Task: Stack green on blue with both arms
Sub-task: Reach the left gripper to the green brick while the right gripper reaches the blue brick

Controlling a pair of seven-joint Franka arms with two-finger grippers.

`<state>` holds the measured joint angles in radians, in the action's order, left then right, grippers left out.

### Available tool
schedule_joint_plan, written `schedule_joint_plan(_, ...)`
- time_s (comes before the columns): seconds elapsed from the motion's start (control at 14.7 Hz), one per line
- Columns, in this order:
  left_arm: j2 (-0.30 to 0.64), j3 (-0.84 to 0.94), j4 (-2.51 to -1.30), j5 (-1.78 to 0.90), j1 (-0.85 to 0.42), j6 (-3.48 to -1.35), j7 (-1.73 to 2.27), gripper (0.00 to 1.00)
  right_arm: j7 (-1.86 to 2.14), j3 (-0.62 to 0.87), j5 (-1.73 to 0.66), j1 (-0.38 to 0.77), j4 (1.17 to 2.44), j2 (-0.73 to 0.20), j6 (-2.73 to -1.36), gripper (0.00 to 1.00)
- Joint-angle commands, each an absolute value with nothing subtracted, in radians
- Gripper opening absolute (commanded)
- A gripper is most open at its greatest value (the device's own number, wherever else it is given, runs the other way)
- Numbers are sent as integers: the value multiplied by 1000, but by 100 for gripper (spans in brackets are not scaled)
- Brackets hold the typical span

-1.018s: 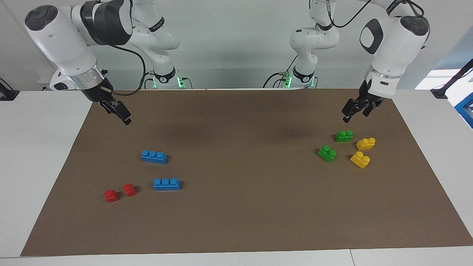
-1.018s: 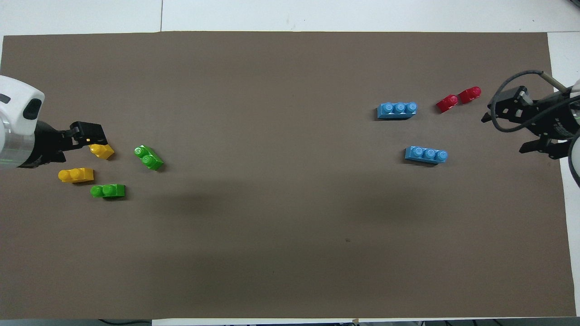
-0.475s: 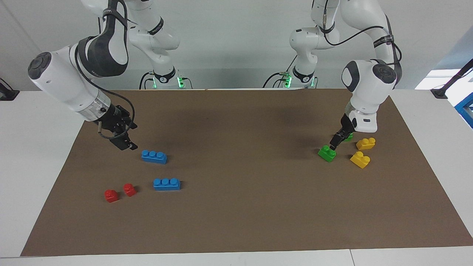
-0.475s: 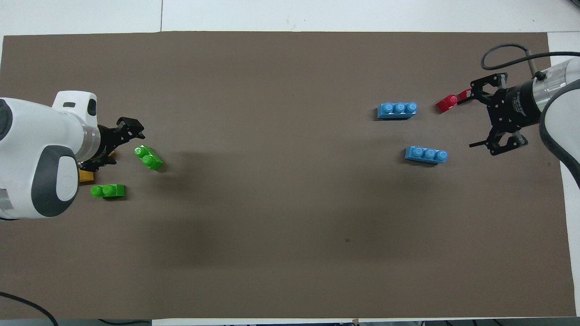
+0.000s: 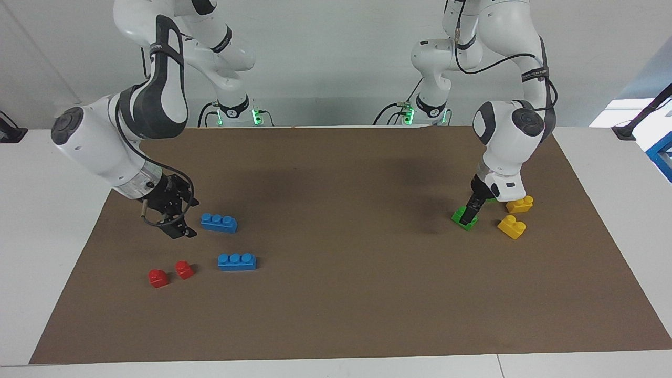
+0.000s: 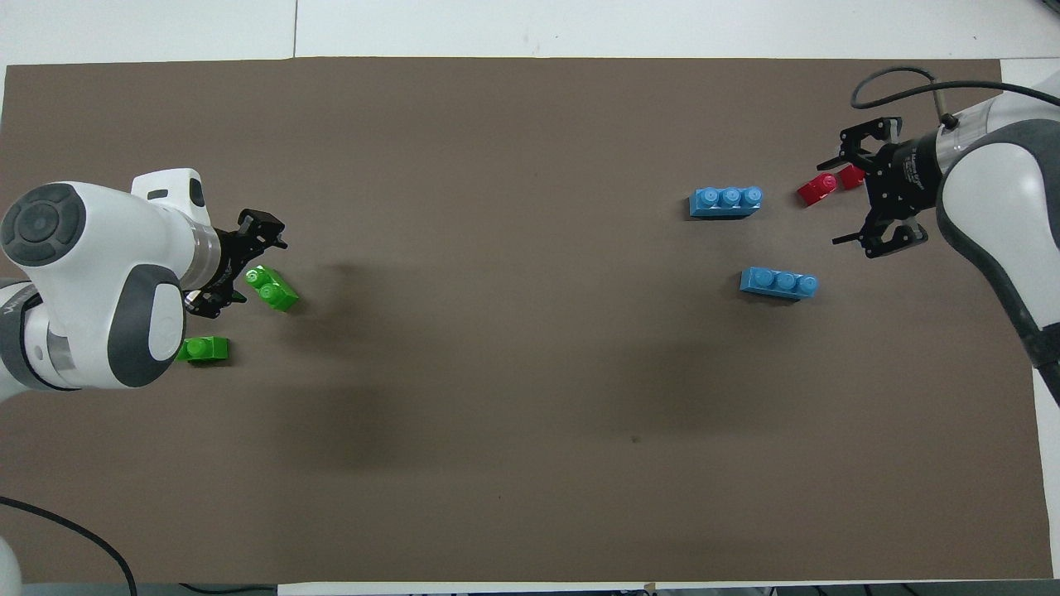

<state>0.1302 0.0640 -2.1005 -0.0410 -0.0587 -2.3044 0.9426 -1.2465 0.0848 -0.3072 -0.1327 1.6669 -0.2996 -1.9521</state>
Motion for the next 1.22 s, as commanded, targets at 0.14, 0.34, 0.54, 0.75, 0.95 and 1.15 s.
schedule_joint_plan(0.14, 141, 60, -2146, -9, -55, -2335, 954, 100, -1282, 91, -373, -124, 1576, -428, -1983, 100)
schedule_joint_plan(0.34, 166, 60, -2146, 3, -46, -2370, 948, 100, -1315, 92, -374, -104, 1511, -486, -1982, 100)
schedule_joint_plan(0.54, 192, 60, -2146, 6, -38, -2404, 945, 100, -1344, 92, -373, -80, 1485, -515, -1990, 100)
schedule_joint_plan(0.75, 221, 60, -2145, 29, -32, -2440, 943, 100, -1345, 91, -402, -75, 1479, -544, -2049, 100)
schedule_joint_plan(0.95, 241, 60, -2140, 32, -18, -2470, 927, 100, -1345, 92, -399, -69, 1471, -577, -2065, 100)
schedule_joint_plan(1.15, 241, 60, -2141, 32, -18, -2465, 919, 100, -1345, 92, -399, -60, 1444, -610, -2069, 100)
